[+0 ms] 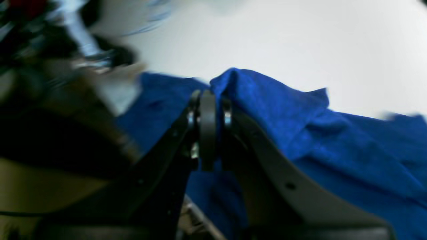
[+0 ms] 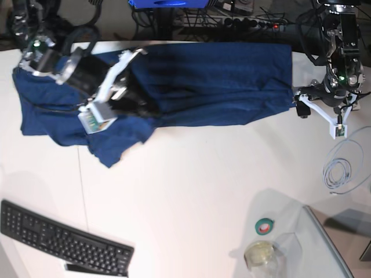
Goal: Layout the t-shirt on the table in an organized manner, then fold the t-shirt properly
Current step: 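Lift the sleeve with the right gripper and lay it across the folded shirt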
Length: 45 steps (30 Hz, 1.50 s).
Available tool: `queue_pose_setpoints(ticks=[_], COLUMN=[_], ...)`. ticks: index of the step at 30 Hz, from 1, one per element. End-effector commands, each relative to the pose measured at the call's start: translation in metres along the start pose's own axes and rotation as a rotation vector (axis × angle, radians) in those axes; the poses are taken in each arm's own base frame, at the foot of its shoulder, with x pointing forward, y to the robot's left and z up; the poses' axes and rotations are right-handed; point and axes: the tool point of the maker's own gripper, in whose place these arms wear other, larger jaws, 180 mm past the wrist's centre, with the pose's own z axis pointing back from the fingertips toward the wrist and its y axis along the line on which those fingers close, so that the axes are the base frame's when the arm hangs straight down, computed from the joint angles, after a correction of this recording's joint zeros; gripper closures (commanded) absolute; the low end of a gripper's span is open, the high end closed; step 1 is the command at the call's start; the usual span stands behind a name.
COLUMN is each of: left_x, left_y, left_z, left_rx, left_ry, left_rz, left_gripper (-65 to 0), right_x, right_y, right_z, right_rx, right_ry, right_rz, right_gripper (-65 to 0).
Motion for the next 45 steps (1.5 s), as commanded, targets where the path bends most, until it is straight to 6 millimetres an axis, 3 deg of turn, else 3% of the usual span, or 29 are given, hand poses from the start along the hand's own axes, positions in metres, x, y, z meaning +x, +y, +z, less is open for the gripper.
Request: queue_pose_setpoints(ticks=[1,5,7,16,19,22,27,33,35,38,45], left_x=[0.01,-0.001,-0.005,-0.009,-0.004,0.0,0.003,-0.012,-0.017,-0.039,-0.069], left_y=[0.008,0.016,0.017,0.022,0.047,0.074,0.132,0.193,0.206,0.224,0.233], left_z=[0.001,-0.003,-0.004,-0.006,-0.001,0.005,0.025,0.056,0.064,0.07,0.066], left_rx=[0.019,0.033,0.035,0.044,0.097,0.154,0.279,0.421,0.454,0.497,0.514], left_ry=[-0.027,0.005,0.015,0.028,0.01,-0.008,-0.054,-0.079,-0.084,-0.041,0.036], left_rz=[-0.008,-0.014,-0.013,-0.007,0.047,0.099,0.224,0.349,0.375,0.399,0.417], left_gripper=[-57.1,-57.1,-57.1,-57.1,-57.1,-57.1,-57.1,-57.1,-57.1,-57.1,-57.1], right_x=[0.016,0.003,-0.006,-0.02,-0.023,-0.026,-0.058,-0.07,-0.07,-0.071,-0.066], right_y=[0.016,0.065,0.077,0.041,0.043,0.057,0.08,0.075,0.072,0.067,0.072], right_z=[-0.005,-0.025,-0.033,-0.062,-0.064,-0.07,-0.089,-0.109,-0.114,-0.124,-0.149], right_rx=[0.062,0.222,0.258,0.174,0.18,0.235,0.336,0.337,0.331,0.323,0.33], right_ry=[-0.057,0.008,0.044,0.103,0.135,0.161,0.276,0.324,0.329,0.342,0.346], right_rz=[0.017,0.029,0.019,-0.028,-0.018,0.017,0.055,0.048,0.043,0.042,0.016], right_gripper=[0.0,0.0,0.0,0.0,0.0,0.0,0.0,0.0,0.0,0.0,0.0])
